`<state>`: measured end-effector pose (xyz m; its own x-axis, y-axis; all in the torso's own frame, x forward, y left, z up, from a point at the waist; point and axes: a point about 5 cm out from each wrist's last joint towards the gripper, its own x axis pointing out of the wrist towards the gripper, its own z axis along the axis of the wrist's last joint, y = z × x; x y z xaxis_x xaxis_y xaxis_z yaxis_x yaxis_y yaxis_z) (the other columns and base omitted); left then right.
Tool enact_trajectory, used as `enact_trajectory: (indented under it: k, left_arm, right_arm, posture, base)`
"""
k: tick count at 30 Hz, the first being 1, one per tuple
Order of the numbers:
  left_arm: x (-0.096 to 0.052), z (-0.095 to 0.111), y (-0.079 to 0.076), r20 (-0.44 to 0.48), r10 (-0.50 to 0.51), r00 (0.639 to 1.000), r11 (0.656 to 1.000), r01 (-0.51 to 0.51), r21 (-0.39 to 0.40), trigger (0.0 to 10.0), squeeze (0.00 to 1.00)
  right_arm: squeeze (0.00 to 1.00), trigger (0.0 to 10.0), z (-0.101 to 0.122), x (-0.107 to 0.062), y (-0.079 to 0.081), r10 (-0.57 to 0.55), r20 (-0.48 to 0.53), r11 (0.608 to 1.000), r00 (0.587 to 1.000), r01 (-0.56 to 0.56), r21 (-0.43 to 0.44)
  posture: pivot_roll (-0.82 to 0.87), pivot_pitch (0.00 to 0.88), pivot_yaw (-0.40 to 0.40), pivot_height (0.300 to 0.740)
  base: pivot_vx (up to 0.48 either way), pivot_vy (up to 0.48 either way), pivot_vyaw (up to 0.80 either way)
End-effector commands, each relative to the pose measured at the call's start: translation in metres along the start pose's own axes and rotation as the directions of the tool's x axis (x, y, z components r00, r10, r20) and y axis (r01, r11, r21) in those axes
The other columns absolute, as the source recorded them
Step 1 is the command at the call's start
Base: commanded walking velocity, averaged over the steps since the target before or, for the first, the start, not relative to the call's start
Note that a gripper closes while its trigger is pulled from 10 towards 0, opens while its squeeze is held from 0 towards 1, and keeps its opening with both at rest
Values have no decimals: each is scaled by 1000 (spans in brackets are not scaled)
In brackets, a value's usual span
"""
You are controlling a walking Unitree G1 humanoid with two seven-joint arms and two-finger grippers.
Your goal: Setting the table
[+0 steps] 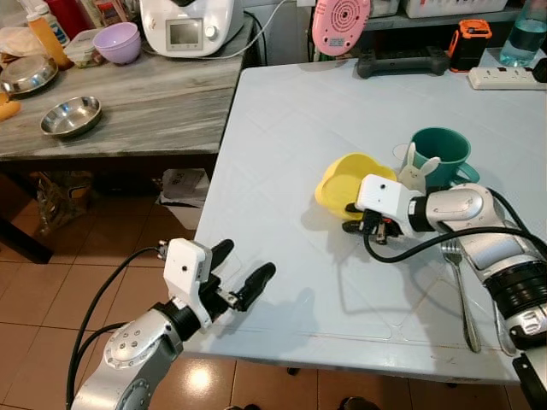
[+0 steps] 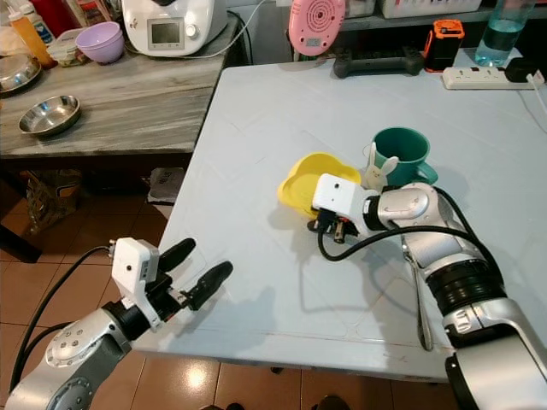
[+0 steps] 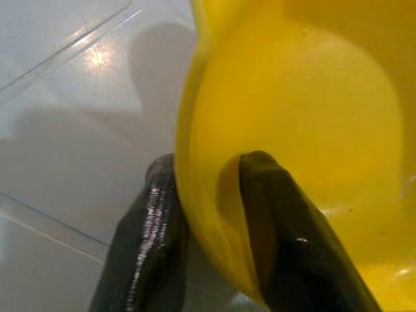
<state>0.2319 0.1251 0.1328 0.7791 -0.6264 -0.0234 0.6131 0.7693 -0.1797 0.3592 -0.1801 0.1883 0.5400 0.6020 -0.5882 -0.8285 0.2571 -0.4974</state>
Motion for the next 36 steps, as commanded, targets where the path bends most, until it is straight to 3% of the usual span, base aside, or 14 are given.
enact_trajectory:
  k: [1, 7, 13, 21, 27, 31, 33, 34, 36]
  left_arm:
    - [-3, -5, 3, -26, 21, 999, 1000, -21, 5, 10000, 0]
    - [-3, -6, 3, -27, 20, 999, 1000, -20, 4, 10000, 0]
    - [-2, -5, 3, -30, 20, 999, 1000, -20, 7, 10000, 0]
    - [-2, 0, 5, -20, 31, 999, 999, -31, 11, 10000, 0]
    - [-2, 5, 8, 4, 38, 999, 999, -38, 3, 10000, 0]
    - [-2, 9, 17, 34, 123, 992, 992, -124, 17, 10000, 0]
    - [-2, 11, 35, 56, 292, 955, 955, -294, 47, 10000, 0]
    - [-2, 11, 35, 56, 292, 955, 955, -294, 47, 10000, 0]
    - [-10, 14, 56, 95, 447, 890, 890, -453, 51, 10000, 0]
  right_arm:
    - [0, 0, -9, 4, 7, 43, -47, 999, 998, -42, 13]
    - [0, 0, -9, 3, 7, 45, -43, 999, 998, -45, 10]
    - [0, 0, 5, 4, 3, -16, 32, 1000, 999, 15, 8]
    - [0, 0, 4, 9, 20, -39, 72, 998, 997, 36, 49]
    - [0, 0, 17, 14, 32, -157, 188, 983, 970, 136, 121]
    - [0, 0, 28, 16, 37, -288, 268, 943, 919, 223, 247]
    - [0, 1373, 32, 17, 42, -385, 294, 905, 875, 295, 307]
    - [0, 1373, 32, 17, 42, -385, 294, 905, 875, 295, 307]
    - [0, 6980, 39, 16, 47, -461, 323, 863, 827, 332, 382]
  posture:
    - [-251, 175, 142, 740]
    - [-252, 176, 140, 740]
    - [-255, 176, 141, 740]
    - [-250, 172, 143, 740]
    - [-250, 166, 150, 740]
    - [-249, 163, 150, 740]
    - [-248, 161, 151, 740]
    - [-248, 161, 151, 740]
    - [-249, 157, 147, 740]
  base:
    - [0, 0, 0]
    - [0, 0, 0]
    - [0, 0, 0]
    - [0, 0, 0]
    - [0, 0, 0]
    - [0, 0, 0]
    - [0, 0, 0]
    - [0, 0, 0]
    - [0, 0, 0]
